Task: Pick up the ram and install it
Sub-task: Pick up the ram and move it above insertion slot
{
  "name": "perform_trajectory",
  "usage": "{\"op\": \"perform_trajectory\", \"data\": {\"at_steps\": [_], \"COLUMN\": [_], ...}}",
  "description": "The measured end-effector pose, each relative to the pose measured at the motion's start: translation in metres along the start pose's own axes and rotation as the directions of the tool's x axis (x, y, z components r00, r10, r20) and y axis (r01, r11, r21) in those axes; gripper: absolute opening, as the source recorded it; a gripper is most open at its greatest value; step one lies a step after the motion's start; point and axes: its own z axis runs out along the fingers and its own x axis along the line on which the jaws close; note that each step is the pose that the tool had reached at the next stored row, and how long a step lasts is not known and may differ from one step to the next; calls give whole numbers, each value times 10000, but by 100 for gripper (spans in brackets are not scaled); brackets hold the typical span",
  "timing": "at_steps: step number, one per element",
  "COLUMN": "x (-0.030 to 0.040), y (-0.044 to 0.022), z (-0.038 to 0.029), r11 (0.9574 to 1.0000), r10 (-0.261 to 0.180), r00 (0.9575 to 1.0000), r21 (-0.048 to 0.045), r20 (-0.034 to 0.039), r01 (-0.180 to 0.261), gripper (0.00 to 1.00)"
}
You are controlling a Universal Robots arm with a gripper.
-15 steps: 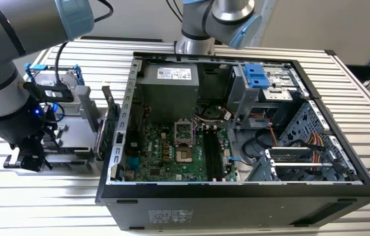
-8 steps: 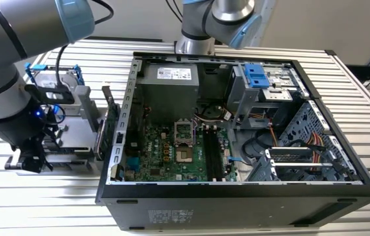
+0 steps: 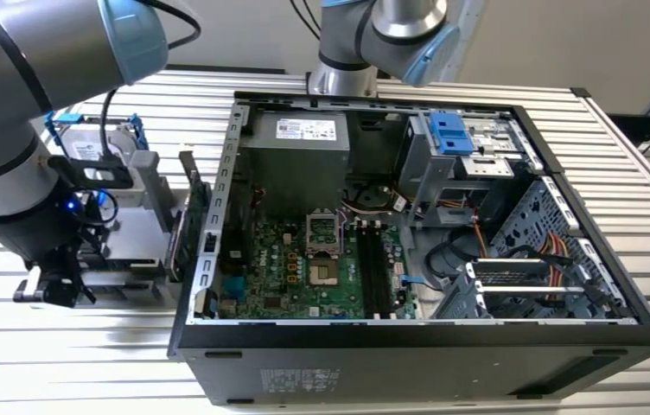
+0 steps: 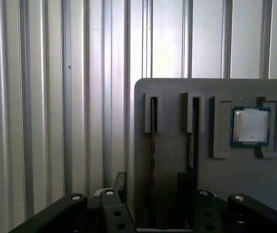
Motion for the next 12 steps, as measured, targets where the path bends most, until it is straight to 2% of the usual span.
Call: {"op": "perform_trajectory", "data": {"at_steps": [5, 12], "x": [0, 2], "y": [0, 0], "z": [30, 82], "r11": [10000, 10000], "r10": [-83, -86], "r00": [10000, 9999], "r21": [-1, -2], "r20": [46, 73], "r01": [83, 86], "gripper": [100, 100]}}
